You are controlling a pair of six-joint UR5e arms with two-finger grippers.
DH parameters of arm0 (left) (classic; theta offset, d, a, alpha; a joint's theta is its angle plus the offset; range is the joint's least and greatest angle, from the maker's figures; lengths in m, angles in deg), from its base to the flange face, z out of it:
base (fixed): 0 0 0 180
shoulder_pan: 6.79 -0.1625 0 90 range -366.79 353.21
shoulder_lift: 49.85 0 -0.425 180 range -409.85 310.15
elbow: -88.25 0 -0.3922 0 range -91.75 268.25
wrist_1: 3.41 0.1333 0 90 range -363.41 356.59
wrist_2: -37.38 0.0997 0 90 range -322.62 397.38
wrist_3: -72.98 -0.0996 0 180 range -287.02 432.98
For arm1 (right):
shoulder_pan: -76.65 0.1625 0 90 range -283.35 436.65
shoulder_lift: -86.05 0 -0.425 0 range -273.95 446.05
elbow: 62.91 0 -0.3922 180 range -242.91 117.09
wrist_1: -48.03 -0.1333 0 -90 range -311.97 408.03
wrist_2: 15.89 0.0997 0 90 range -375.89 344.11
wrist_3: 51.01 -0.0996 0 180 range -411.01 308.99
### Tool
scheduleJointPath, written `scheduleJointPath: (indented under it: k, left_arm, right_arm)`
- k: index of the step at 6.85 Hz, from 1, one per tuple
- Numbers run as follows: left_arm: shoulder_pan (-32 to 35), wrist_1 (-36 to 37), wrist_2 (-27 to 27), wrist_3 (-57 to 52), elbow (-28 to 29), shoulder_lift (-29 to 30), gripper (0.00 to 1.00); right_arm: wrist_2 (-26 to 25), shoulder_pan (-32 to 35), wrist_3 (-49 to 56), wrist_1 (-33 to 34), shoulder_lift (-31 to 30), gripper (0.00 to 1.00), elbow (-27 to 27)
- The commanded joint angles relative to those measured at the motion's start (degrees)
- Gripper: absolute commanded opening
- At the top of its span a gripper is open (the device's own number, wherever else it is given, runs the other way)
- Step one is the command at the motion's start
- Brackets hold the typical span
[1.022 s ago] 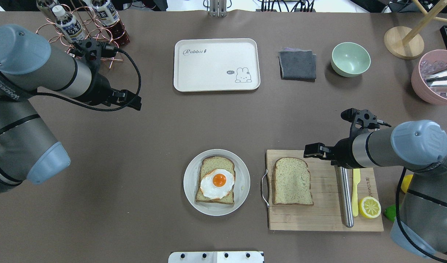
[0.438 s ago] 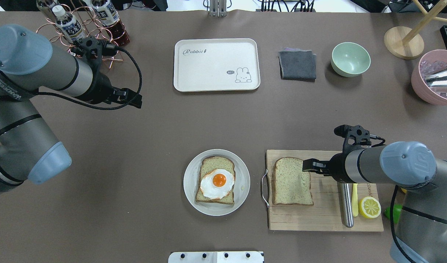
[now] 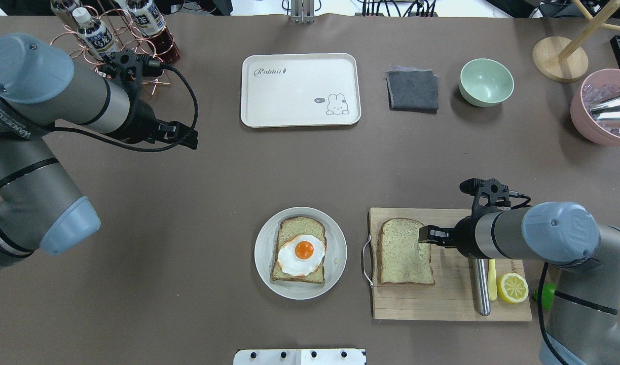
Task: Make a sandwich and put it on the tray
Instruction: 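Grasp the bread slice edge with the right gripper and lift it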
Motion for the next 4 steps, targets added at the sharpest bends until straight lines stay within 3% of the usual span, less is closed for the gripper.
scheduleJointPath:
  k: [1,4]
  left_arm:
    - [0.0,0.0,-0.08,-0.01,-0.07,0.01,0.99]
    - [0.0,0.0,-0.08,-0.01,-0.07,0.01,0.99]
  right_arm:
    - [-0.53,-0.45,0.12,0.0,0.05,0.52,-0.13]
    - [-0.62,-1.07,0.03,0.0,0.22,0.52,-0.84]
